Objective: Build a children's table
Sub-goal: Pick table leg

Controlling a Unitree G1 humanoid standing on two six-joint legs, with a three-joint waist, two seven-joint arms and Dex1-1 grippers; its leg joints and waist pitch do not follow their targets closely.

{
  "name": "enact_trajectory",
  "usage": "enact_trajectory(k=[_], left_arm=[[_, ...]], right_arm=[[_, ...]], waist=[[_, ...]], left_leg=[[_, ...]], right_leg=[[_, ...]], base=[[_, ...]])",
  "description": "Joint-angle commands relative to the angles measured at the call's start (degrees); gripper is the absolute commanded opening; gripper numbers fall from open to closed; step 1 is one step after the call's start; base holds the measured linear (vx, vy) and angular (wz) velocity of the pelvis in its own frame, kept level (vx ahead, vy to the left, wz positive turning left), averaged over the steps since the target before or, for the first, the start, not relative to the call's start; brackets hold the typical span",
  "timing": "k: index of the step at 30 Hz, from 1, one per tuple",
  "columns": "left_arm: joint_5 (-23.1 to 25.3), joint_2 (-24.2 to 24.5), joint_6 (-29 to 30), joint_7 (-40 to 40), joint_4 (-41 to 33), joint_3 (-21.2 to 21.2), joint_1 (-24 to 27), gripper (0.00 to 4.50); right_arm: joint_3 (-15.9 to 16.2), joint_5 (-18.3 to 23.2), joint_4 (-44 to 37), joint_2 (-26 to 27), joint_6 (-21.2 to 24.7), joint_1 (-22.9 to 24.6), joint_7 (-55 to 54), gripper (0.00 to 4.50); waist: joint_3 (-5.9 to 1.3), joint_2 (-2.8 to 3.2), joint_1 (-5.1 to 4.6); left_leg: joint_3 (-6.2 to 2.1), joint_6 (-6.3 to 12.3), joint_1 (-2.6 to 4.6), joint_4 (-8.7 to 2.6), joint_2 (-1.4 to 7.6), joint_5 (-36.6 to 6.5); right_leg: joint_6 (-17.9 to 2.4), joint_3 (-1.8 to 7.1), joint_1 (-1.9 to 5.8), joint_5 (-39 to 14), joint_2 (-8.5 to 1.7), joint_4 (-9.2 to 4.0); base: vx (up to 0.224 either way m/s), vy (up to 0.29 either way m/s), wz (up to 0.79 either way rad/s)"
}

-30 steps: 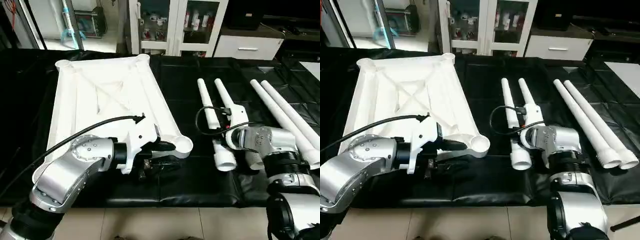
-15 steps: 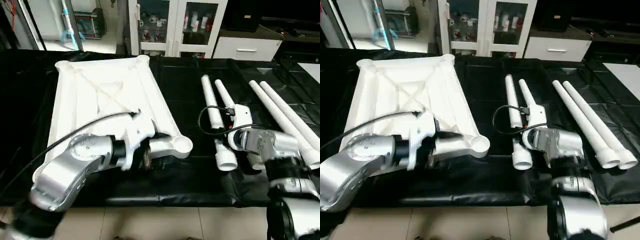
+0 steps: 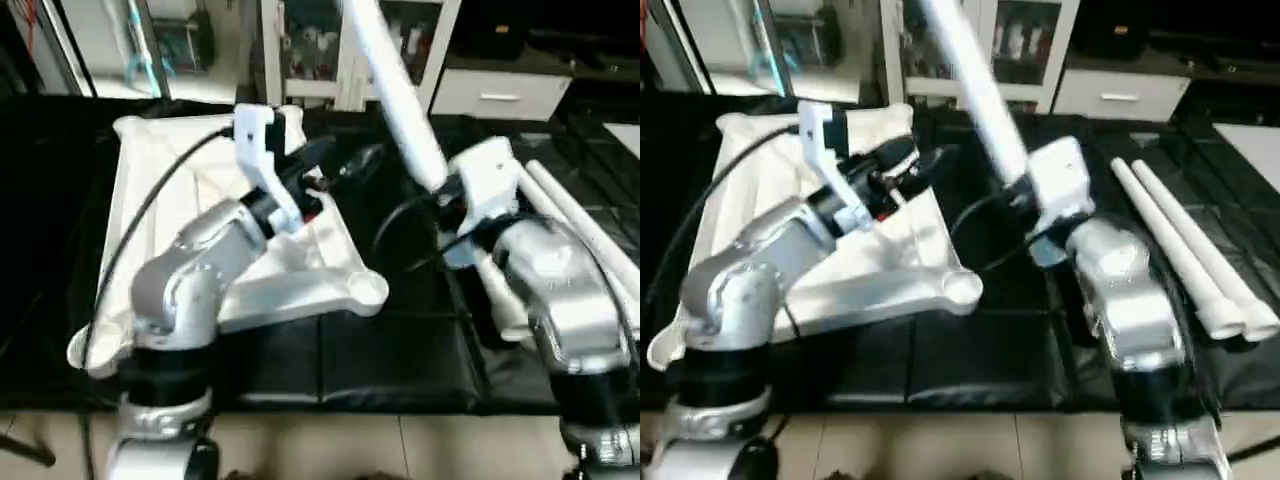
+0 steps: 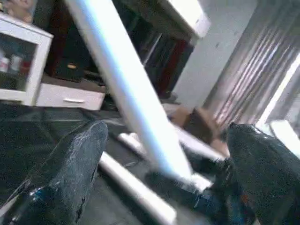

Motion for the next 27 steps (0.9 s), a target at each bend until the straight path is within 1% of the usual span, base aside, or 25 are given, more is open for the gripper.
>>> enact_trajectory(k=[1,3,5,6,8,9,10,11,12,13,14,15,16,18,19,21,22,24,25,26,27], left_arm=[[-2.7,-1.5,1.7,1.8,0.6,1.8,-1.9,4.5],[-4.5,-2.6,2.1,3.1,1.2,3.3,-2.8,4.5],[-4.9,-2.9,2.1,3.9,1.7,3.9,-3.2,4.5],[-4.5,-2.6,1.6,4.4,2.3,3.7,-3.6,4.5],[-3.1,-2.3,0.3,5.0,3.6,3.6,-4.3,4.5],[-2.7,-2.3,-0.1,5.2,4.1,3.6,-4.5,4.5],[-2.7,-2.3,-0.2,5.3,4.1,3.7,-4.6,4.5],[-2.4,-2.3,-0.4,5.5,4.4,3.8,-4.7,4.5],[-2.0,-2.3,-0.6,6.0,4.9,3.7,-5.1,4.5],[-1.4,-2.3,-1.0,6.4,5.1,3.5,-5.3,4.5],[-0.4,-2.0,-1.8,6.7,5.4,2.9,-5.4,4.5],[0.3,-1.9,-2.4,7.1,5.7,2.6,-5.4,4.5],[0.5,-1.8,-2.9,7.5,6.0,2.5,-5.4,4.5],[-0.9,-2.0,-2.6,7.4,6.0,3.5,-5.5,4.5],[-1.3,-1.9,-2.4,7.4,6.0,3.7,-5.6,4.5],[-1.8,-1.5,-1.5,7.0,5.9,3.8,-5.4,4.14],[-2.5,-1.7,-1.1,7.0,5.8,4.1,-5.3,4.14],[-3.8,-2.1,-0.3,7.0,5.4,4.8,-4.9,4.0],[-4.4,-2.2,0.5,7.1,5.1,5.0,-4.8,3.84],[-4.8,-2.3,1.1,7.4,4.8,4.9,-4.6,3.72],[-6.6,-2.9,2.4,8.6,4.4,5.8,-4.5,3.72]], right_arm=[[1.0,-0.6,-3.5,-0.4,-0.5,0.2,0.3,1.8],[2.7,-1.5,-4.9,-0.7,-1.3,0.9,0.9,1.8],[3.2,-1.6,-5.4,-0.6,-1.5,1.0,1.1,1.8],[3.9,-1.7,-6.3,-0.7,-1.6,1.3,1.6,1.8],[5.4,-2.2,-7.5,-1.1,-1.6,1.7,3.0,1.8],[6.1,-2.6,-7.9,-1.2,-1.8,1.9,3.4,1.8],[6.2,-2.7,-7.9,-1.2,-1.9,1.9,3.4,1.8],[6.5,-2.9,-8.0,-1.2,-2.0,2.0,3.4,1.8],[7.2,-3.2,-8.4,-1.2,-1.9,2.1,3.4,1.8],[7.4,-3.4,-8.5,-1.2,-2.0,2.1,3.2,1.8],[7.4,-3.2,-8.6,-1.0,-1.9,2.1,3.0,1.8],[7.6,-3.1,-8.7,-0.8,-1.8,2.1,3.0,1.8],[8.0,-3.4,-8.6,-0.8,-1.6,2.3,3.1,1.8],[8.4,-3.8,-8.4,-0.8,-1.7,2.4,3.3,1.8],[8.3,-4.0,-8.3,-0.7,-1.6,2.4,3.3,1.8],[8.3,-4.4,-7.9,-0.4,-1.7,2.5,3.2,1.8],[8.4,-4.5,-7.6,-0.4,-1.8,2.5,3.1,1.8],[8.5,-4.8,-7.2,-0.2,-2.0,2.5,2.9,1.8],[8.5,-4.7,-7.0,-0.2,-2.0,2.5,2.8,1.8],[8.4,-4.6,-6.9,0.0,-2.0,2.4,2.5,1.8],[8.4,-4.5,-6.7,0.0,-2.0,2.2,2.4,1.8]], waist=[[-3.91,-0.08,0.05],[-3.88,-0.03,-0.02],[-3.85,-0.16,-0.1],[-3.89,-0.24,-0.14],[-3.91,-0.14,-0.16],[-3.93,0.25,-0.13],[-3.9,0.12,-0.15],[-4.02,0.22,-0.16],[-4.14,0.12,-0.19],[-4.13,0.11,-0.08],[-4.13,0.26,-0.04],[-4.12,0.2,-0.02],[-4.12,0.31,0.03],[-4.12,0.03,0.06],[-4.13,0.13,0.13],[-4.1,0.15,0.08],[-4.08,0.36,0.04],[-4.04,0.49,0.04],[-4.07,0.25,0.14],[-4.08,0.31,0.18],[-4.07,0.54,0.26]], left_leg=[[-1.14,2.62,0.18,-4.18,3.52,-7.6],[-1.2,2.42,0.06,-4.17,3.5,-7.8],[-1.26,2.59,-0.02,-4.21,3.46,-8.0],[-1.27,2.67,-0.07,-4.19,3.43,-7.7],[-1.24,2.89,-0.07,-4.13,3.36,-7.1],[-1.31,2.99,-0.03,-4.13,3.37,-7.1],[-1.28,3.07,-0.09,-4.12,3.37,-7.0],[-1.43,3.11,-0.13,-4.16,3.45,-6.6],[-1.47,3.32,-0.09,-4.07,3.56,-5.8],[-1.47,3.43,-0.04,-4.05,3.59,-5.5],[-1.43,3.66,0.01,-4.02,3.66,-5.0],[-1.47,3.79,-0.05,-4.03,3.74,-4.7],[-1.46,3.84,-0.02,-4.01,3.75,-4.8],[-1.36,3.76,-0.03,-4.0,3.71,-4.9],[-1.41,3.7,-0.04,-4.01,3.75,-4.7],[-1.4,3.55,-0.06,-4.01,3.75,-4.8],[-1.41,3.33,-0.04,-4.03,3.74,-5.0],[-1.39,2.89,-0.06,-4.03,3.67,-5.5],[-1.44,2.85,-0.06,-4.06,3.69,-5.7],[-1.44,2.79,-0.03,-4.05,3.7,-5.7],[-1.48,2.77,-0.05,-4.05,3.69,-5.6]], right_leg=[[-11.4,2.84,3.06,-12.7,-3.59,-4.3],[-11.1,2.83,3.16,-13.1,-3.66,-4.31],[-10.4,2.81,3.17,-13.4,-3.6,-4.42],[-10.1,2.8,3.21,-13.4,-3.58,-4.38],[-9.9,2.82,3.16,-12.7,-3.49,-4.36],[-9.8,2.81,3.19,-12.4,-3.49,-4.33],[-9.6,2.82,3.18,-12.3,-3.51,-4.49],[-9.8,2.79,3.32,-11.3,-3.55,-4.28],[-10.3,2.75,3.3,-9.9,-3.59,-4.11],[-10.6,2.76,3.3,-9.4,-3.67,-4.04],[-11.4,2.79,3.2,-8.3,-3.73,-3.94],[-11.8,2.78,3.34,-7.5,-3.74,-3.82],[-12.1,2.78,3.34,-7.2,-3.76,-3.76],[-12.3,2.8,3.42,-7.5,-3.82,-3.79],[-12.4,2.8,3.43,-7.4,-3.88,-3.72],[-12.5,2.8,3.41,-7.1,-3.85,-3.66],[-12.6,2.8,3.39,-7.1,-3.82,-3.67],[-12.8,2.77,3.42,-7.2,-3.83,-3.7],[-12.7,2.77,3.51,-7.4,-3.88,-3.65],[-12.7,2.78,3.49,-7.4,-3.9,-3.6],[-12.8,2.77,3.49,-7.1,-3.9,-3.58]], base=[[0.0,0.0,0.0],[0.0,0.0,0.0],[0.0,0.0,0.0],[0.0,0.0,0.0],[0.0,0.0,0.0],[0.0,0.0,0.0],[0.0,0.0,0.0],[0.0,0.0,0.0],[0.0,0.0,0.0],[0.0,0.0,0.0],[0.0,0.0,0.0],[0.0,0.0,0.0],[0.0,0.0,0.0],[0.0,0.0,0.0],[0.0,0.0,0.0],[0.0,0.0,0.0],[0.0,0.0,0.0],[0.0,0.0,0.0],[0.0,0.0,0.0],[0.0,0.0,0.0],[0.0,0.0,0.0]])
